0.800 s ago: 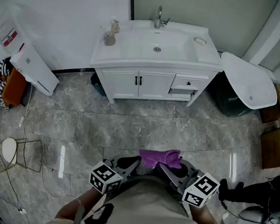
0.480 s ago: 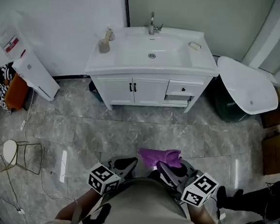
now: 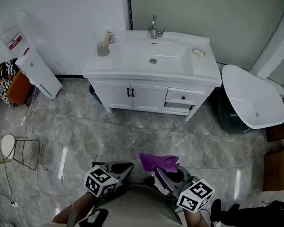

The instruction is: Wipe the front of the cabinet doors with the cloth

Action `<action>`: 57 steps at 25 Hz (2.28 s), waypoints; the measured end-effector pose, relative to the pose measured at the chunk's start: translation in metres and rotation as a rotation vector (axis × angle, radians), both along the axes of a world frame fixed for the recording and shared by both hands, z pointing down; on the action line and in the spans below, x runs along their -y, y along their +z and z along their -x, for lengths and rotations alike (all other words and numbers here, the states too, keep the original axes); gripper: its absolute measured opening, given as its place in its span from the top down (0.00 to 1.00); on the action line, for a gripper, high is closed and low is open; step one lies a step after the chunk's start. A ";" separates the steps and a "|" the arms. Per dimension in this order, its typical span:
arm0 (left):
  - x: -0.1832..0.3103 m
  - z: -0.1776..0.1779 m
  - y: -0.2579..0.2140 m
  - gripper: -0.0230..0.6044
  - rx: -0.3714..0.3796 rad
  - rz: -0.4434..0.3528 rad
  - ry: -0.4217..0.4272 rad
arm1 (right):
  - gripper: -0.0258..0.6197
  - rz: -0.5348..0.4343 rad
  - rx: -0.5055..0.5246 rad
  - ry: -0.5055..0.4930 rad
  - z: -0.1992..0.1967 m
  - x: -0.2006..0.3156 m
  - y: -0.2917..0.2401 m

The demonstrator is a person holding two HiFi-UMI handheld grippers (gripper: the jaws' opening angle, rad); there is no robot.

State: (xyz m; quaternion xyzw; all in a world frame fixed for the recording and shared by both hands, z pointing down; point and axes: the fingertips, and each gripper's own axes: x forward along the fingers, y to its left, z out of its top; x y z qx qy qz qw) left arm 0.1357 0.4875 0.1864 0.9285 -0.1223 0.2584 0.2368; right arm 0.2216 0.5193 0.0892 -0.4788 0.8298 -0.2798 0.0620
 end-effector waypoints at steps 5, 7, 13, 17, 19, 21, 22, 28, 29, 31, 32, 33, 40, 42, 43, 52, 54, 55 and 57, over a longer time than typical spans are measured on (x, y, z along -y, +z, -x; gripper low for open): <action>0.029 0.000 0.001 0.93 -0.004 0.018 -0.062 | 0.85 0.027 -0.005 -0.029 0.000 0.022 0.008; 0.049 0.000 0.003 0.93 -0.022 0.033 -0.094 | 0.85 0.048 -0.028 -0.026 -0.002 0.039 0.011; 0.127 0.000 0.014 0.93 -0.072 0.073 -0.140 | 0.85 0.172 -0.086 0.057 -0.021 0.105 0.024; 0.187 0.012 0.029 0.93 -0.102 0.117 -0.150 | 0.85 0.263 -0.079 0.121 -0.021 0.162 0.042; 0.218 0.019 0.036 0.93 -0.107 0.122 -0.148 | 0.85 0.304 -0.085 0.149 -0.023 0.196 0.054; 0.246 0.024 0.042 0.93 -0.114 0.135 -0.137 | 0.85 0.332 -0.131 0.169 -0.030 0.230 0.067; 0.258 0.026 0.045 0.93 -0.118 0.144 -0.126 | 0.85 0.340 -0.166 0.180 -0.035 0.248 0.073; 0.315 0.009 0.070 0.93 -0.104 0.163 -0.033 | 0.85 0.316 -0.393 0.228 -0.079 0.360 0.123; 0.318 0.003 0.075 0.93 -0.101 0.171 -0.023 | 0.85 0.319 -0.419 0.229 -0.087 0.376 0.135; 0.321 -0.011 0.086 0.93 -0.090 0.184 -0.002 | 0.85 0.325 -0.456 0.233 -0.106 0.405 0.162; 0.320 -0.018 0.092 0.93 -0.083 0.188 0.007 | 0.85 0.326 -0.473 0.239 -0.117 0.418 0.177; 0.319 -0.025 0.100 0.93 -0.076 0.191 0.013 | 0.85 0.330 -0.490 0.249 -0.129 0.429 0.193; 0.309 -0.064 0.177 0.93 -0.074 0.343 -0.162 | 0.85 0.396 -0.541 0.339 -0.207 0.479 0.322; 0.302 -0.080 0.200 0.93 -0.111 0.420 -0.224 | 0.85 0.408 -0.564 0.348 -0.222 0.490 0.355; 0.299 -0.088 0.212 0.93 -0.127 0.449 -0.245 | 0.85 0.414 -0.575 0.349 -0.228 0.495 0.370; 0.300 -0.121 0.325 0.93 -0.180 0.605 -0.460 | 0.85 0.487 -0.678 0.253 -0.228 0.505 0.508; 0.309 -0.116 0.348 0.93 -0.191 0.646 -0.514 | 0.85 0.510 -0.698 0.234 -0.225 0.507 0.540; 0.313 -0.113 0.359 0.93 -0.197 0.675 -0.542 | 0.85 0.520 -0.706 0.221 -0.222 0.509 0.556; 0.320 -0.108 0.381 0.93 -0.218 0.753 -0.593 | 0.85 0.541 -0.723 0.191 -0.218 0.512 0.586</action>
